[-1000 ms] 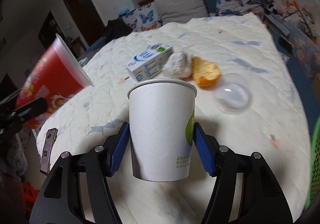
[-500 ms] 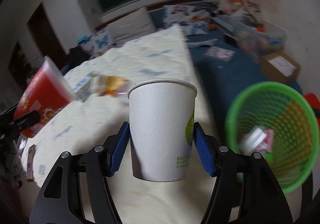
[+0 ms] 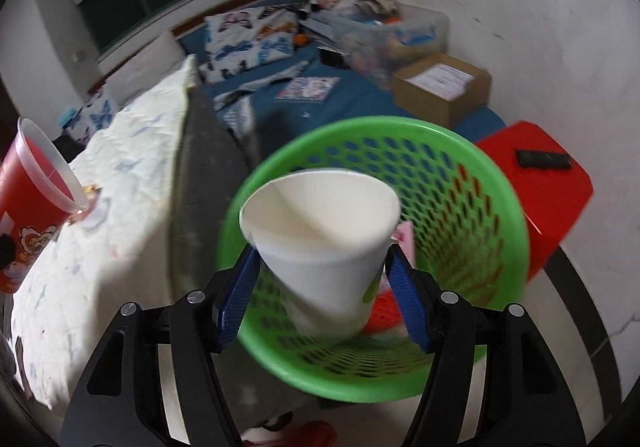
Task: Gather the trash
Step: 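Carry both cups over the green basket and open both tools to drop them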
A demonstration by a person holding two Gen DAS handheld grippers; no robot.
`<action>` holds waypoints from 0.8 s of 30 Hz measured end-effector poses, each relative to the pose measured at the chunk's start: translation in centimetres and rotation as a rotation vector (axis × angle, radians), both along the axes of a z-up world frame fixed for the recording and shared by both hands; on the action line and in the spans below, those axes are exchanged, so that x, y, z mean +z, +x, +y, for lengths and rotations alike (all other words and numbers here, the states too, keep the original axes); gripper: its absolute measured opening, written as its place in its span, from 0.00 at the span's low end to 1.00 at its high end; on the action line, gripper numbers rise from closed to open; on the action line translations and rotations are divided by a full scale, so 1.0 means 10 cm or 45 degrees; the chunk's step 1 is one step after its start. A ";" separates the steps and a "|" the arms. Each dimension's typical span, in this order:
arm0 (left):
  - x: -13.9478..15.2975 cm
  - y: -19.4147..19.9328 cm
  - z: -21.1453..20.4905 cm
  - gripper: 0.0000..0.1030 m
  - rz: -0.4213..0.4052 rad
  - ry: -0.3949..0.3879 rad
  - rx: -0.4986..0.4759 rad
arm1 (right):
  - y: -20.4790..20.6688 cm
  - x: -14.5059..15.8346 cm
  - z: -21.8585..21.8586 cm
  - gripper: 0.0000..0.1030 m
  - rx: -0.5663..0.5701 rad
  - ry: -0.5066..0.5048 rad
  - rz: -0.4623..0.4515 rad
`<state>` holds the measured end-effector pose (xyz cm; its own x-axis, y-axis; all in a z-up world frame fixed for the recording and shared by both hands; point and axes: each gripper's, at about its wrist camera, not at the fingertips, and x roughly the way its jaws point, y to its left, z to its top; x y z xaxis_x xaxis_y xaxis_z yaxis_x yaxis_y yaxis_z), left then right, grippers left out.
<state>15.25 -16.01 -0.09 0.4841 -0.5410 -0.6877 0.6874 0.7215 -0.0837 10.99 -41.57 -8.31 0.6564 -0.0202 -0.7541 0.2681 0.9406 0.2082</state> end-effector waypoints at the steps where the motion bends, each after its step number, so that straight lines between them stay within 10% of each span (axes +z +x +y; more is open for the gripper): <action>1: -0.01 0.02 -0.08 0.63 0.010 0.000 -0.012 | -0.01 -0.03 -0.06 0.66 -0.012 0.000 0.004; 24: -0.42 0.19 -1.39 0.75 0.142 0.069 -0.212 | -0.61 0.05 -0.46 0.74 -0.148 0.040 -0.062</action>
<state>17.10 -29.89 -4.24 0.3102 -0.5678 -0.7625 0.7860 0.6044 -0.1303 4.92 -46.20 -7.77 0.6868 -0.0749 -0.7230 0.3637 0.8966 0.2526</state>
